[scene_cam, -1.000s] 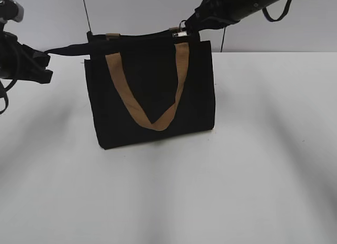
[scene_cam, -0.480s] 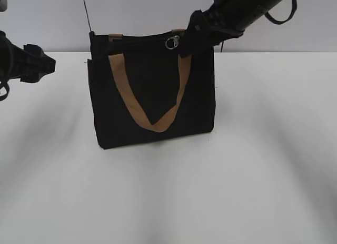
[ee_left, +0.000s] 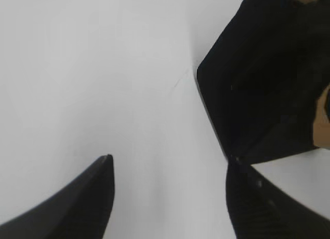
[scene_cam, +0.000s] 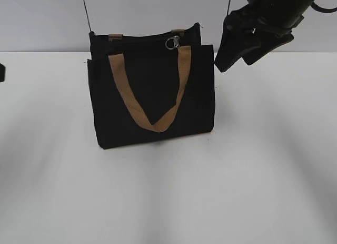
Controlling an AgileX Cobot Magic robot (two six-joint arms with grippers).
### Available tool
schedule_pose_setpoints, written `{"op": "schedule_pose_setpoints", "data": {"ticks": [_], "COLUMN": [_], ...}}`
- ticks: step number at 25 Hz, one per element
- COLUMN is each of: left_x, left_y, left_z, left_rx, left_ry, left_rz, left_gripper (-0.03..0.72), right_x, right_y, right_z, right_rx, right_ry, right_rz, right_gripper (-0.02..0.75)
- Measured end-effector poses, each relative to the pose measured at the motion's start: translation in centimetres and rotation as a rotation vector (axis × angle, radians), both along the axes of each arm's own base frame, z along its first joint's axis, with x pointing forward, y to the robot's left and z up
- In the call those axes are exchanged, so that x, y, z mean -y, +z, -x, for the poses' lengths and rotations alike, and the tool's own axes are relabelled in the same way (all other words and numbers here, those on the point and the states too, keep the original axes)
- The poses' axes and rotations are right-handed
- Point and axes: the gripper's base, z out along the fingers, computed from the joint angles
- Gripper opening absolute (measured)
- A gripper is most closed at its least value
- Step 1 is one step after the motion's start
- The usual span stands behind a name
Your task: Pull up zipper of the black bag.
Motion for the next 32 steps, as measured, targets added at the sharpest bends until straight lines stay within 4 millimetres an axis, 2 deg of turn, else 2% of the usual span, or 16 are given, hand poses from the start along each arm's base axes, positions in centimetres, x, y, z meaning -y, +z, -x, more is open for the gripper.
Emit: {"op": "schedule_pose_setpoints", "data": {"ticks": [3,7,11,16,23,26,32], "left_x": [-0.8,-2.0,-3.5,-4.7,-5.9,-6.2,-6.5], "left_y": [1.6,2.8,3.9,4.4,4.7,3.8,1.5], "left_z": [2.5,5.9,9.8,13.2,16.8,17.8,19.6], "left_rx": [0.005,-0.035,-0.05,-0.053,0.008,0.016,0.035], "left_ry": [0.003,-0.012,-0.001,0.0,-0.027,-0.032,-0.081], "left_rz": [-0.005,-0.041,-0.045,-0.043,-0.024,-0.024,-0.017], "left_gripper": [0.508,0.508,0.508,0.508,0.508,0.508,0.508], "right_x": [0.2,0.7,1.7,3.6,7.0,9.0,12.3], "right_y": [0.9,4.0,7.0,6.2,5.9,5.2,1.9], "right_z": [0.8,2.5,6.0,11.9,21.9,26.1,31.8], "right_rx": [-0.02,0.048,0.114,0.072,0.185,0.281,0.423], "right_ry": [0.001,-0.022,-0.045,-0.083,-0.1,-0.154,-0.313], "right_rz": [0.005,-0.024,-0.056,-0.053,-0.075,-0.063,-0.022], "right_gripper": [0.554,0.554,0.554,0.554,0.554,0.554,0.554]}}
